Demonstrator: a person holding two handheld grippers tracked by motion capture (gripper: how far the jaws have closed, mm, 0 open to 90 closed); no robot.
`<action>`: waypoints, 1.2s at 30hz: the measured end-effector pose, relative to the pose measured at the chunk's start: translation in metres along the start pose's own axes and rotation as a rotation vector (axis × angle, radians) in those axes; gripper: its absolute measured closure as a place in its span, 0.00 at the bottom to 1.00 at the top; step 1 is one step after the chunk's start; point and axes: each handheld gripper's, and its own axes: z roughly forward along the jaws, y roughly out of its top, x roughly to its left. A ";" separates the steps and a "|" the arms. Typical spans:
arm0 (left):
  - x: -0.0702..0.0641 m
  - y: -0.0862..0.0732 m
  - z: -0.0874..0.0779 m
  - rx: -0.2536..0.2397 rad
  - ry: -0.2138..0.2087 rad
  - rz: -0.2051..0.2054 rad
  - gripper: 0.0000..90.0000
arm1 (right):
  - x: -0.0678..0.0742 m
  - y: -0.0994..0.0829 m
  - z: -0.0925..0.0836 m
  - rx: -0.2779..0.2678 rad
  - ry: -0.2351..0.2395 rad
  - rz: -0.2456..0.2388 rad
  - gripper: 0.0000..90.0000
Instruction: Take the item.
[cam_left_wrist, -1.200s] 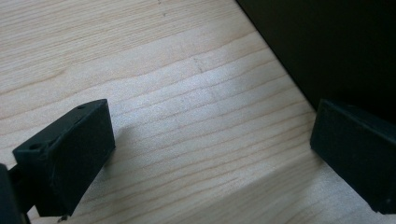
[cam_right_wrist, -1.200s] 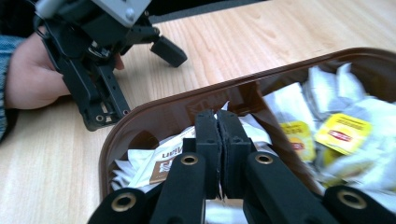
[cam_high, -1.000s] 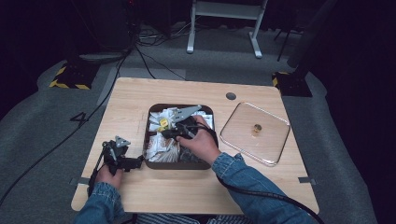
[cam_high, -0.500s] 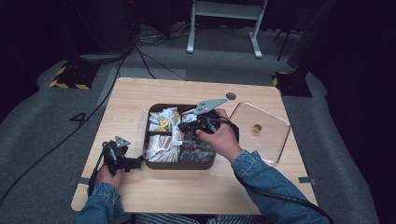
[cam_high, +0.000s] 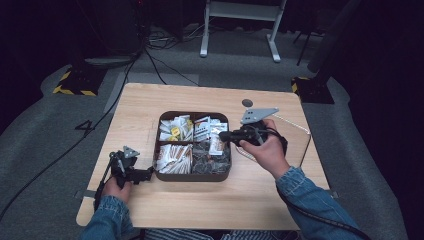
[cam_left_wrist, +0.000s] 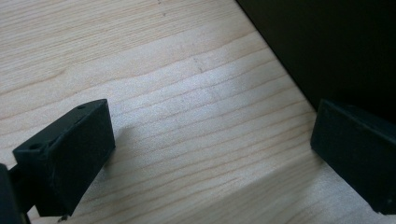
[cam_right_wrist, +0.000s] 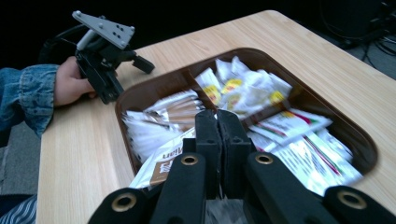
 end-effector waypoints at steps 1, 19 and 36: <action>0.000 0.000 0.000 0.000 -0.001 -0.001 0.00 | -0.001 -0.003 -0.004 -0.005 -0.005 0.005 0.99; 0.000 0.000 0.000 0.000 0.000 0.000 0.00 | -0.004 -0.071 -0.046 -0.029 -0.069 0.076 0.99; 0.000 0.000 0.000 -0.001 -0.001 -0.001 0.00 | -0.011 -0.130 -0.040 0.019 -0.119 0.149 0.99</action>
